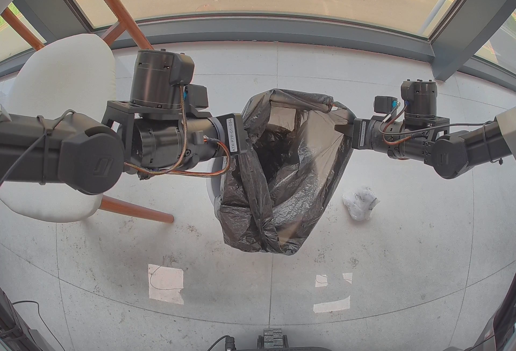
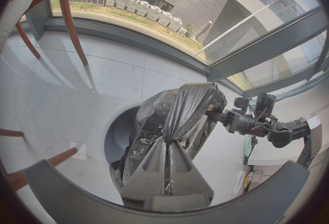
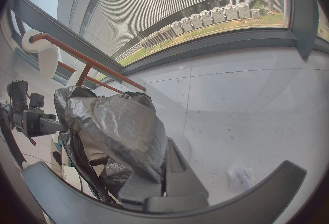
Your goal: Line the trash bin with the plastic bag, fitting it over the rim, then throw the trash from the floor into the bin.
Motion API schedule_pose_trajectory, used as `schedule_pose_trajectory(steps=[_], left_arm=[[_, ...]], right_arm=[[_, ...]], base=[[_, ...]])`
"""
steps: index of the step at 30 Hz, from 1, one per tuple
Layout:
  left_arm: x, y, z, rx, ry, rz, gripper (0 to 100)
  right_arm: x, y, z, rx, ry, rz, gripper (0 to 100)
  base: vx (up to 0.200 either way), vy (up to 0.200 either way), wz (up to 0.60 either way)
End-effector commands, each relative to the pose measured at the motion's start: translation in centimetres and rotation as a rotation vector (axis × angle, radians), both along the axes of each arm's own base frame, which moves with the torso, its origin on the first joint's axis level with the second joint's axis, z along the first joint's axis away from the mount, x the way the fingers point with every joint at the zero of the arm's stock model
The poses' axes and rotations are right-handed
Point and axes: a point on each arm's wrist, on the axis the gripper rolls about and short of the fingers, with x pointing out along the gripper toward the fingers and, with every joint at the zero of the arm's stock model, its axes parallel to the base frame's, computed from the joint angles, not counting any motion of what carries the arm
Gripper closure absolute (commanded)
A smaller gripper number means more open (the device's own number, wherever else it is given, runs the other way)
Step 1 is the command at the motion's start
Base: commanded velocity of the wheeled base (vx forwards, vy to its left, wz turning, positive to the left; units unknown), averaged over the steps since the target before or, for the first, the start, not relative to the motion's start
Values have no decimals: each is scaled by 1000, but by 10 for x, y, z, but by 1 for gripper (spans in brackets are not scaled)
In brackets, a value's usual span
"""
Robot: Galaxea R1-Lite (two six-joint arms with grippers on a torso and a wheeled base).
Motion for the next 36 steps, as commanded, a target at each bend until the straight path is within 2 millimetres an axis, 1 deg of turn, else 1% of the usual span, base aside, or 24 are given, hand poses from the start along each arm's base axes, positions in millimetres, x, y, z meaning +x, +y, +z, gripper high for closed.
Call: schedule_pose_trajectory(steps=[1,3,5,8,10,11,12,13,15,18,19,20,24,27,28,29,32,36], left_arm=[[-6,-7,1,-5,2,-23,100],[-6,-7,-1,-3,6,-23,100],[-5,-6,-3,2,12,-17,100],[-3,-2,-5,17,20,-5,100],[3,6,-6,20,21,23,100],[3,6,-6,20,21,23,100],[8,14,-7,22,24,44,100],[8,15,-7,22,24,49,100],[11,21,-10,27,32,67,100],[18,37,-17,47,47,105,100],[18,37,-17,47,47,105,100],[22,49,-21,74,47,128,100],[36,70,-43,109,97,154,100],[39,81,-47,107,114,171,100],[40,82,-47,108,115,175,100],[42,87,-49,109,120,188,100],[49,88,-59,117,138,197,100],[58,89,-75,110,103,210,100]], right_arm=[[12,-5,-22,-28,36,3,0],[11,-6,-23,-34,31,6,0],[3,-8,-24,-38,45,13,0],[-22,-13,-11,-33,43,34,0],[-39,-18,-7,-30,52,55,0],[-39,-18,-7,-30,52,55,0],[-56,-23,2,-16,32,68,0],[-66,-27,5,-9,23,67,0],[-80,-31,8,-3,8,65,0],[-100,-39,14,6,-19,58,0],[-100,-39,14,6,-19,58,0],[-115,-45,19,11,-33,51,0],[-145,-54,29,37,-53,45,0],[-164,-59,39,78,-66,34,0],[-166,-60,39,83,-66,33,0],[-175,-62,42,98,-73,28,0],[-190,-67,45,130,-72,12,0],[-211,-73,48,164,-76,3,0]], base=[[0,0,0],[0,0,0],[0,0,0],[0,0,0],[0,0,0],[0,0,0],[0,0,0],[0,0,0],[0,0,0],[0,0,0],[0,0,0],[0,0,0],[0,0,0],[0,0,0],[0,0,0],[0,0,0],[0,0,0],[0,0,0]])
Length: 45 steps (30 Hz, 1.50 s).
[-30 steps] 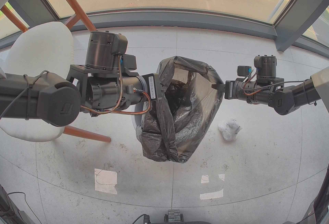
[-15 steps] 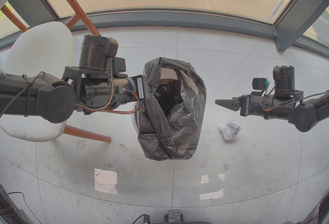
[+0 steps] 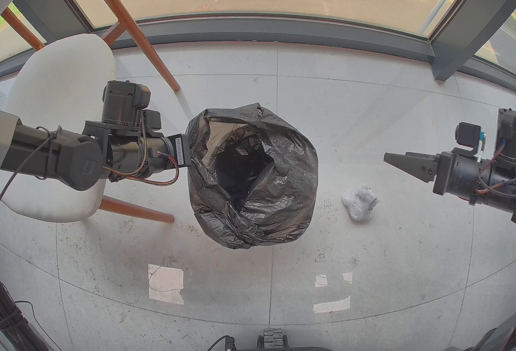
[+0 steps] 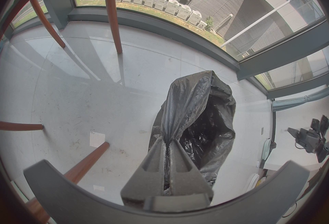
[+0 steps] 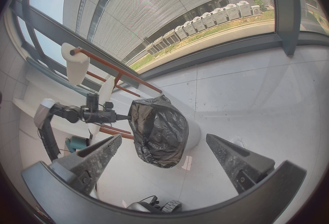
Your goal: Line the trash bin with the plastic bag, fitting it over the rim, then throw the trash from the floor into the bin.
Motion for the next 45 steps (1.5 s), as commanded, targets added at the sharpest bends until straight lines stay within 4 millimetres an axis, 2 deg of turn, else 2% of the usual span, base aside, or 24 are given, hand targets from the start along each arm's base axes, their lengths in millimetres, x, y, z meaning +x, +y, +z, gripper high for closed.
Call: schedule_pose_trajectory(steps=[1,3,4,10,16,19,25,30,33,35,40,45], left_arm=[[15,11,-31,18,16,36,100],[16,15,-39,36,15,36,100],[15,15,-43,50,23,30,0],[11,15,-47,72,30,11,0],[2,15,-51,75,55,-8,0],[-9,17,-57,79,84,-22,0],[-4,15,-57,64,27,-19,0],[-21,25,-83,103,129,-12,0],[-25,27,-91,125,154,-20,0],[-21,32,-104,136,191,-6,0],[-15,39,-116,154,221,8,0],[1,46,-132,150,212,40,0]], right_arm=[[-36,-11,13,42,-60,-11,0],[-41,-12,13,44,-69,-14,0],[-43,-14,14,47,-73,-19,0],[-54,-24,17,61,-98,-64,0],[-70,-32,8,62,-94,-91,0],[-80,-35,4,62,-99,-102,0],[-92,-38,1,59,-96,-115,0],[-97,-40,3,57,-93,-131,0],[-98,-41,3,58,-95,-132,0],[-97,-43,4,58,-98,-151,0],[-99,-45,5,57,-107,-165,0],[-100,-45,5,58,-110,-167,0]], base=[[0,0,0],[0,0,0],[0,0,0],[0,0,0],[0,0,0],[0,0,0],[0,0,0],[0,0,0],[0,0,0],[0,0,0],[0,0,0],[0,0,0]])
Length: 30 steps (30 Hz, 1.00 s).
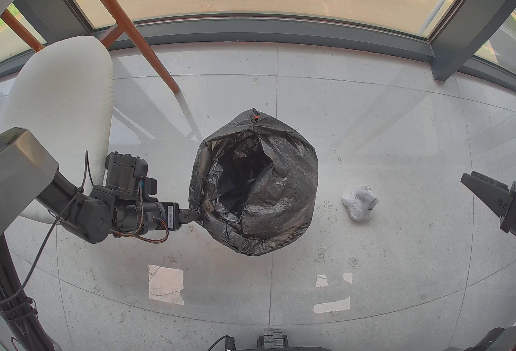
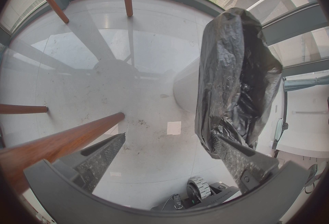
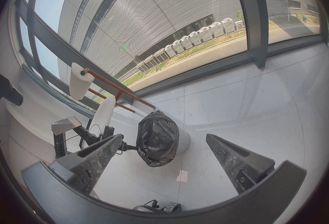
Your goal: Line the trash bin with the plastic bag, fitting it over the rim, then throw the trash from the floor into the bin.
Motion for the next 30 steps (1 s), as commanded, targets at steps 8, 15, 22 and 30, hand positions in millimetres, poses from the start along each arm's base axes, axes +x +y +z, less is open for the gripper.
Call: schedule_pose_trajectory(steps=[8,15,22,30], left_arm=[[12,-6,-16,-12,-34,-9,0],[-51,-39,39,-63,-135,-168,0],[-101,-71,60,-127,-166,-381,0],[-142,-72,95,-195,-274,-468,0]], right_arm=[[-3,-1,-1,0,-4,-3,0],[-3,-1,-7,-1,18,-2,0],[-5,0,-17,-8,54,9,0],[-8,-1,-28,-27,80,1,0]], base=[[0,0,0],[0,0,0],[0,0,0],[0,0,0]])
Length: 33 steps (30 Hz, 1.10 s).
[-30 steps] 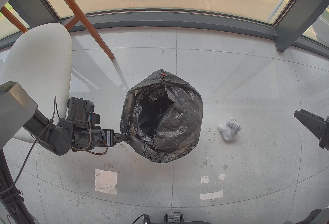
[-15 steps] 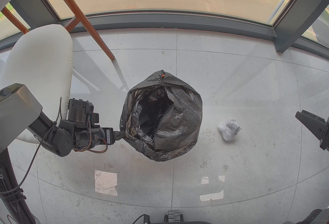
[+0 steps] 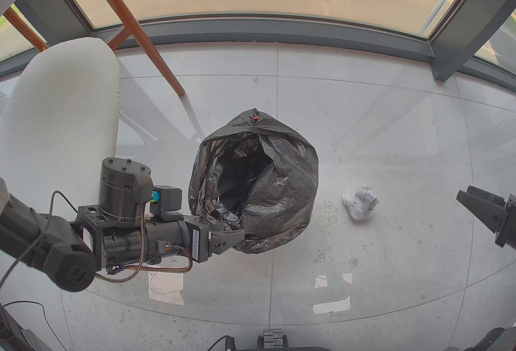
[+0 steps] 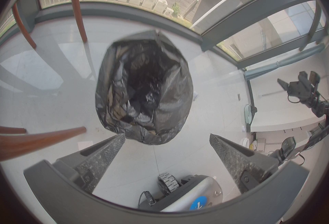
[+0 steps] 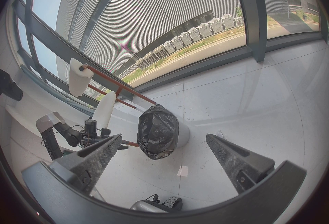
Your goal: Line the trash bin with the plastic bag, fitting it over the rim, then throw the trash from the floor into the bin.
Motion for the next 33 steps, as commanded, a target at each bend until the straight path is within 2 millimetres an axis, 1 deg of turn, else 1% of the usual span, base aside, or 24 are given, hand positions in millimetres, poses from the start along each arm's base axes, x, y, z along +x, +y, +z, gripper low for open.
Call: schedule_pose_trajectory(steps=[1,3,6,8,10,11,12,13,15,16,19,22,23,24,25,26,27,28,29,30,31,32,33], left_arm=[[-39,7,37,-93,-106,-57,0],[-50,14,49,-137,-139,-51,0],[-69,29,71,-216,-206,-33,0],[-83,43,87,-272,-266,14,0],[-91,61,96,-298,-323,127,0],[-92,66,99,-302,-338,164,0],[-98,85,106,-318,-393,279,0],[-104,98,110,-333,-432,342,0],[-115,116,112,-336,-482,448,0],[-119,122,112,-330,-500,484,0],[-145,139,103,-309,-548,611,0],[-178,148,86,-291,-582,714,0],[-178,148,86,-291,-582,714,0],[-192,150,79,-286,-585,738,0],[-210,151,68,-270,-566,769,0],[-217,152,64,-263,-555,778,0],[-228,153,57,-251,-536,786,0],[-228,153,57,-251,-536,786,0],[-239,153,46,-232,-498,787,0],[-239,153,46,-232,-498,787,0],[-247,153,33,-188,-459,780,0],[-248,153,31,-176,-455,776,0],[-255,154,26,-155,-461,766,0]], right_arm=[[-5,-1,-15,-27,31,-4,0],[-13,-3,-22,-55,19,-13,0],[-32,-6,-31,-89,-28,-33,0],[-45,-8,-38,-91,-64,-44,0],[-56,-10,-43,-97,-103,-52,0],[-59,-10,-44,-101,-115,-52,0],[-68,-12,-50,-124,-154,-67,0],[-74,-13,-56,-147,-178,-87,0],[-83,-15,-68,-179,-213,-108,0],[-87,-15,-70,-188,-233,-113,0],[-105,-17,-82,-210,-257,-116,0],[-123,-19,-88,-229,-320,-121,0],[-123,-19,-88,-229,-320,-121,0],[-130,-19,-85,-226,-350,-126,0],[-136,-20,-72,-216,-375,-133,0],[-138,-20,-64,-209,-388,-137,0],[-139,-21,-53,-192,-383,-147,0],[-139,-21,-53,-192,-383,-147,0],[-132,-21,-38,-158,-314,-168,0],[-132,-21,-38,-158,-314,-168,0],[-115,-20,-18,-140,-227,-199,0],[-110,-19,-14,-142,-211,-203,0],[-96,-18,-1,-149,-171,-206,0]], base=[[0,0,0],[0,0,0],[0,0,0],[0,0,0],[0,0,0],[0,0,0],[0,0,0],[0,0,0],[0,0,0],[0,0,0],[0,0,0],[0,0,0],[0,0,0],[0,0,0],[0,0,0],[0,0,0],[0,0,0],[0,0,0],[0,0,0],[0,0,0],[0,0,0],[0,0,0],[0,0,0]])
